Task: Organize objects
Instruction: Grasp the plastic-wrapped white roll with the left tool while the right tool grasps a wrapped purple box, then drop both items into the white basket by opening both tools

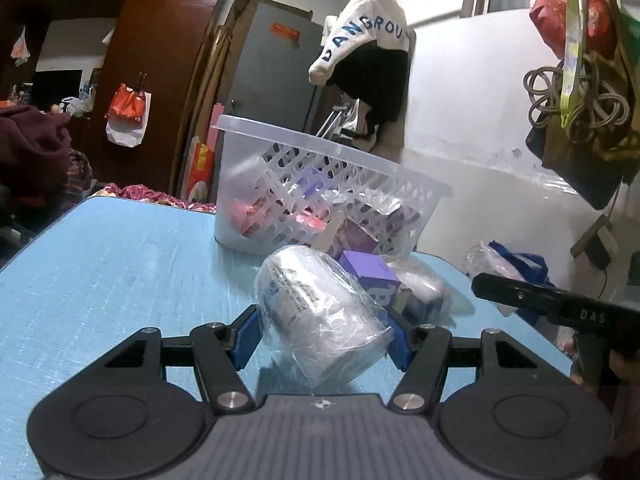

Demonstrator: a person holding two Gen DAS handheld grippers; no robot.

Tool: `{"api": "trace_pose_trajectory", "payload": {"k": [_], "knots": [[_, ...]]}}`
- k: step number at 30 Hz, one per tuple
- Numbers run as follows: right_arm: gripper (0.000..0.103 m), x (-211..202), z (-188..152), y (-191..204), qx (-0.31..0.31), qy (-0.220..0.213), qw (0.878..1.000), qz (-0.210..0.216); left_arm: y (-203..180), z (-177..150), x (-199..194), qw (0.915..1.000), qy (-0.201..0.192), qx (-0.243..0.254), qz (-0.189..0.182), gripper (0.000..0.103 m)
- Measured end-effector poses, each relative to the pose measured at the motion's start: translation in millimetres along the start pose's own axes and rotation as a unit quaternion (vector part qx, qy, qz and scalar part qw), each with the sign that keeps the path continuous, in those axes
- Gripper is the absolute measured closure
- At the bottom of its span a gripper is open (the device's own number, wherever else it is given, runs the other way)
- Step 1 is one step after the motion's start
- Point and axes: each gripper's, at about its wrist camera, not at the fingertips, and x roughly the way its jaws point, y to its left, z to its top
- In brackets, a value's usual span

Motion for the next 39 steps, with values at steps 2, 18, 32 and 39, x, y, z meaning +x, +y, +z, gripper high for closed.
{"api": "trace_pose_trajectory", "payload": {"k": [2,18,32,39], "knots": [[0.030,2,4,1,0.003,-0.008,1.000,-0.005,1,0,0,1.0000,-0.002,0.000,-0.002,0.037],[0.030,4,5,-5,0.020,-0.010,0.999,-0.027,8,-7,-1,0.9998,-0.014,0.002,-0.010,0.037],[0.030,6,95,11,-0.023,-0.067,0.998,0.003,5,107,22,0.9973,-0.049,-0.025,-0.049,0.037],[0.029,103,158,8,-0.094,0.004,0.992,-0.088,-11,177,95,0.9991,-0.035,-0.017,0.018,0.036]]}}
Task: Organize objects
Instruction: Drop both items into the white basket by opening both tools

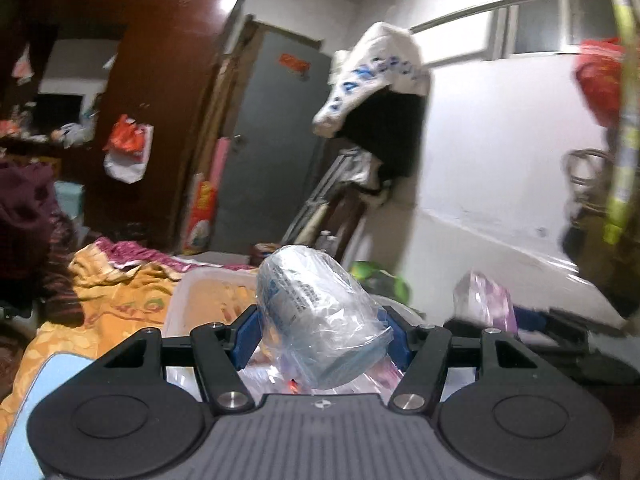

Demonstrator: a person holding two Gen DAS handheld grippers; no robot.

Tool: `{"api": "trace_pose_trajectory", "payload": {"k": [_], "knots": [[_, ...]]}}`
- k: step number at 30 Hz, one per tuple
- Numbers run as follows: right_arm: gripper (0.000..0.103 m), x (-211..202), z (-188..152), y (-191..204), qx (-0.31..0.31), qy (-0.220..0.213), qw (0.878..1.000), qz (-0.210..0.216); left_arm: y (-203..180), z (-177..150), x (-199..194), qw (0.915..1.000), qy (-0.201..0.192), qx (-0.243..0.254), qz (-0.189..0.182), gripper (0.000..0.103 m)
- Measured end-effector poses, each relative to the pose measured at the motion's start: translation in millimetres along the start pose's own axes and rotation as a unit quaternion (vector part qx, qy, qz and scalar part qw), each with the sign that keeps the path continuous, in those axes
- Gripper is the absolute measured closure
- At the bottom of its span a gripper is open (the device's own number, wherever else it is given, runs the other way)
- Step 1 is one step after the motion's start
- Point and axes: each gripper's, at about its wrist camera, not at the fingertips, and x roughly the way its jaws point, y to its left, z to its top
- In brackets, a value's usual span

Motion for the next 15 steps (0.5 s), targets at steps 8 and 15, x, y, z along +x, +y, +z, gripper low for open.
{"api": "trace_pose_trajectory", "payload": {"k": [8,15], "knots": [[0.000,-26,-30,7,0.021,-0.012,1.000,0.005,5,-23,-5,0.9988,0.003,0.036,0.033,0.011],[0.000,-75,-99,-9,0.043,0.054,0.997,0.018,-14,-103,-53,0.9946,0.044,0.094,0.010,0.009]]}}
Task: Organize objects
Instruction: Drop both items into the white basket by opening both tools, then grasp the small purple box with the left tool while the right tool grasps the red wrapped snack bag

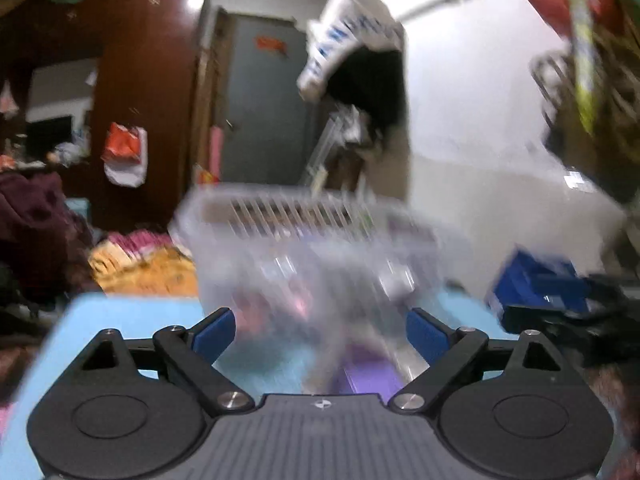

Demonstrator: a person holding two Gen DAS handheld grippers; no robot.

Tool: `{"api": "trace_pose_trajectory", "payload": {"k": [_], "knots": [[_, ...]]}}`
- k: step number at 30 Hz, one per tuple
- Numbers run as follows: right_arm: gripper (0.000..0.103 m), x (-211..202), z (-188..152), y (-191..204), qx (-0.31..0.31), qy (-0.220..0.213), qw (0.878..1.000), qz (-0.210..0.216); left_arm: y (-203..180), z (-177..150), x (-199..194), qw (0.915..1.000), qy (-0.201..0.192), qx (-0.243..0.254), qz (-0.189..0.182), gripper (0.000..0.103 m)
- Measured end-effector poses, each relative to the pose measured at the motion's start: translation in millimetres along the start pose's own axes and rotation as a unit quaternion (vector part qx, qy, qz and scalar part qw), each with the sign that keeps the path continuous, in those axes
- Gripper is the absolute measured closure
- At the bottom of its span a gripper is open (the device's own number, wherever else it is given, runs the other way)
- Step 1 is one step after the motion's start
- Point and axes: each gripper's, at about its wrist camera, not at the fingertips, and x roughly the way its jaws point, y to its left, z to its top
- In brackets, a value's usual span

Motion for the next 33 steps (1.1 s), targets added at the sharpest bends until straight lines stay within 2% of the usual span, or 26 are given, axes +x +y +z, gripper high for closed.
{"api": "trace_pose_trajectory", "payload": {"k": [2,6,14,16,17,18,20,23,28,33], "knots": [[0.000,10,-14,-8,0.008,0.037,0.999,-0.009,-7,-15,9,0.9995,0.030,0.007,-0.003,0.009],[0.023,27,-22,-20,0.033,0.081,0.996,0.006,-11,-25,25,0.9978,0.065,0.003,-0.012,0.009],[0.029,57,-30,0,-0.001,0.123,0.992,0.012,-23,-31,40,0.9927,0.112,0.036,0.024,0.009],[0.043,61,-33,1,-0.003,0.128,0.992,0.010,-23,-32,48,0.9902,0.129,0.042,0.032,0.010],[0.049,61,-33,-1,0.002,0.134,0.991,0.017,-19,-32,47,0.9903,0.131,0.036,0.029,0.016],[0.049,57,-34,-1,0.004,0.129,0.991,0.019,-15,-32,45,0.9910,0.129,0.027,0.024,0.021],[0.049,48,-35,1,-0.007,0.117,0.993,0.010,-4,-33,38,0.9926,0.120,0.010,0.012,0.044],[0.049,41,-35,0,-0.010,0.108,0.994,0.000,9,-35,27,0.9933,0.115,0.002,0.015,0.056],[0.049,36,-35,-2,0.005,0.095,0.995,0.010,29,-36,13,0.9949,0.100,-0.018,0.002,0.059],[0.049,32,-33,-1,0.005,0.078,0.997,-0.002,38,-42,5,0.9960,0.085,-0.027,-0.006,0.059]]}}
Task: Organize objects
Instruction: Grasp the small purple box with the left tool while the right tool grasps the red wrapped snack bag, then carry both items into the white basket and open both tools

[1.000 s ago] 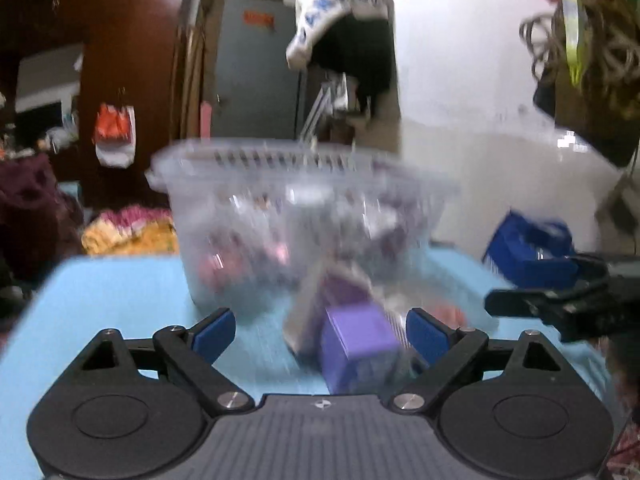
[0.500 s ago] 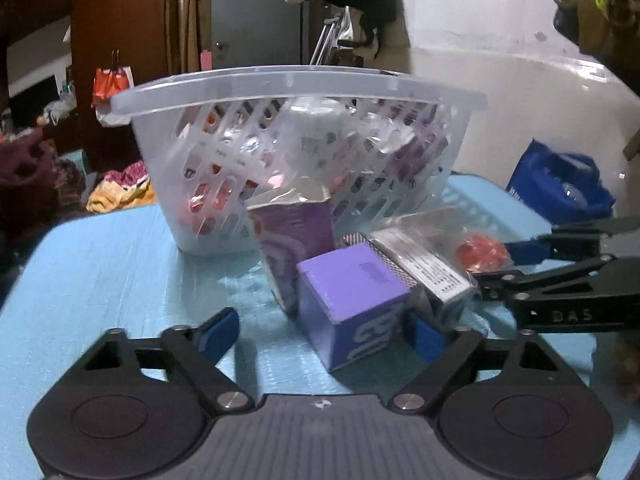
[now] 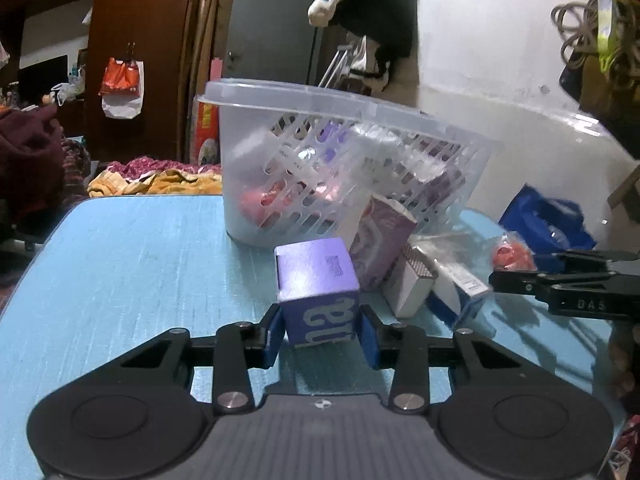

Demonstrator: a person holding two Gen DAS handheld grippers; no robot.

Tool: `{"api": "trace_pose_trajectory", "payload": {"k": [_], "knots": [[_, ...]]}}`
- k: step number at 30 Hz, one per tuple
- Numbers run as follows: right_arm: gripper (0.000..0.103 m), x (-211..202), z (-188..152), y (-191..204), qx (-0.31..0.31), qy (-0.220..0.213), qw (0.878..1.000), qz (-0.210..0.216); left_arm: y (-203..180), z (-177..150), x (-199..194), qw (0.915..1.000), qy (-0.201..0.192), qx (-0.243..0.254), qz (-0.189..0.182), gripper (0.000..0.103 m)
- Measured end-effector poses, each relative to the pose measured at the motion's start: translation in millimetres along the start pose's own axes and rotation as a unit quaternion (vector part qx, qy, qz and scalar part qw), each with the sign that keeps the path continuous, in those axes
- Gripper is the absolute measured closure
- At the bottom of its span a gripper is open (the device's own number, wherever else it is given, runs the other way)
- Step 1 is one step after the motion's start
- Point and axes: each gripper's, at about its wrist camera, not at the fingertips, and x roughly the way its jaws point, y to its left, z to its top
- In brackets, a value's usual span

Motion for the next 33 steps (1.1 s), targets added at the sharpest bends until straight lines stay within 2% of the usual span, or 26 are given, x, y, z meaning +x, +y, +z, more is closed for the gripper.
{"api": "trace_pose_trajectory", "payload": {"k": [7,24,26,29,31,33], "knots": [[0.050,-9,-1,0,0.004,-0.037,0.999,0.011,9,-1,-7,0.9993,-0.028,-0.011,-0.024,0.059],[0.050,-9,-3,-8,0.023,-0.045,0.998,0.032,11,-6,-17,0.9978,-0.061,-0.006,-0.027,0.059],[0.050,-17,-5,-6,0.014,-0.071,0.997,0.031,12,-8,-29,0.9945,-0.099,-0.016,-0.030,0.059],[0.050,-45,0,4,-0.011,-0.146,0.989,0.033,16,7,-46,0.9864,-0.133,-0.045,-0.085,0.059],[0.050,-58,23,10,-0.019,-0.183,0.982,0.032,11,36,-54,0.9826,-0.163,-0.045,-0.077,0.059],[0.050,-61,59,18,-0.041,-0.197,0.979,0.026,2,71,-50,0.9834,-0.166,-0.034,-0.065,0.059]]}}
